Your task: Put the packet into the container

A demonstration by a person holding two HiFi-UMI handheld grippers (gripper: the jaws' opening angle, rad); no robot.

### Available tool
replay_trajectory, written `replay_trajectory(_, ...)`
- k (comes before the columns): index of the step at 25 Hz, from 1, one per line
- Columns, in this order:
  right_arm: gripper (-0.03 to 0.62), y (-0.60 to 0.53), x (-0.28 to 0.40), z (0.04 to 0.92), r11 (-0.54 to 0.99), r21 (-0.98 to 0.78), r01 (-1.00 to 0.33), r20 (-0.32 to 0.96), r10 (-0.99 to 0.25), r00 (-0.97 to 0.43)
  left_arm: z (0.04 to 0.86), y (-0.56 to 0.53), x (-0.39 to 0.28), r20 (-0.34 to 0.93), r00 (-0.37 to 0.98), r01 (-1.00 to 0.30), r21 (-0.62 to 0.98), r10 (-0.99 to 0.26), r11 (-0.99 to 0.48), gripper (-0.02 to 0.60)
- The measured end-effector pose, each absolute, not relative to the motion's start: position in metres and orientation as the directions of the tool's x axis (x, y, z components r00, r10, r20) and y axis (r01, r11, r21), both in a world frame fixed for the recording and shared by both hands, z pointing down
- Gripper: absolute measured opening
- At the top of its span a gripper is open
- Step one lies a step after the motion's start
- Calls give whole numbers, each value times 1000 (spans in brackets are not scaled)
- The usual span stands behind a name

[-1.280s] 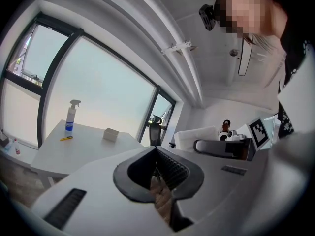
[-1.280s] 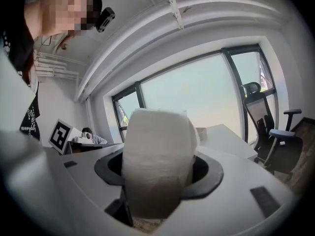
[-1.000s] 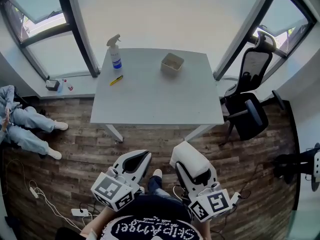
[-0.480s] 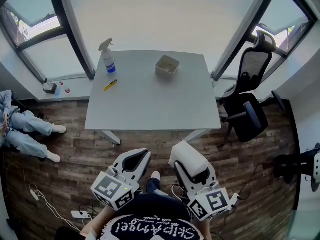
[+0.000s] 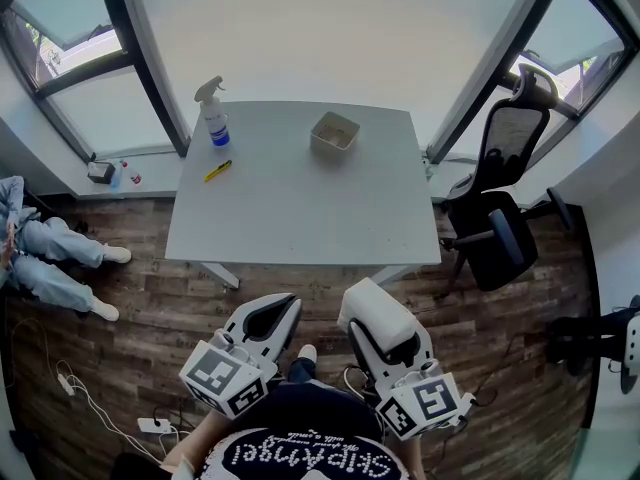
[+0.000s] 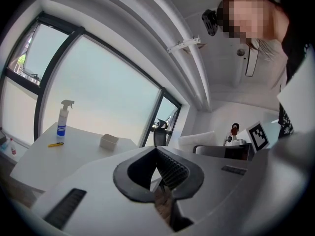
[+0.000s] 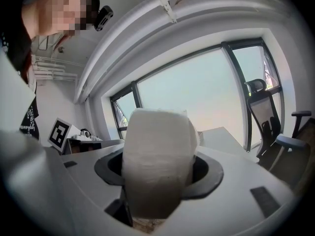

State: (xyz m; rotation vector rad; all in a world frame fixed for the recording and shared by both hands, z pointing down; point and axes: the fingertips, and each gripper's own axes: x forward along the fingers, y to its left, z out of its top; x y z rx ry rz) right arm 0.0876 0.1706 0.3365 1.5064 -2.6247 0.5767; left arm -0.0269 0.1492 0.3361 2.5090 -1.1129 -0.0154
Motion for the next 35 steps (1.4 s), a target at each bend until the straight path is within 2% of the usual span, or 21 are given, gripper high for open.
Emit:
replay_trajectory(21,275,180,112,340,425,-292,-857,230,-838,-495,342,162,-6,145,697,-698,364,-703,-617,8)
replay_trajectory(35,275,161,82,343,456,-274,-847,258,-814,-521,347,142,-31,123,681,-704,383,-722,-599,8)
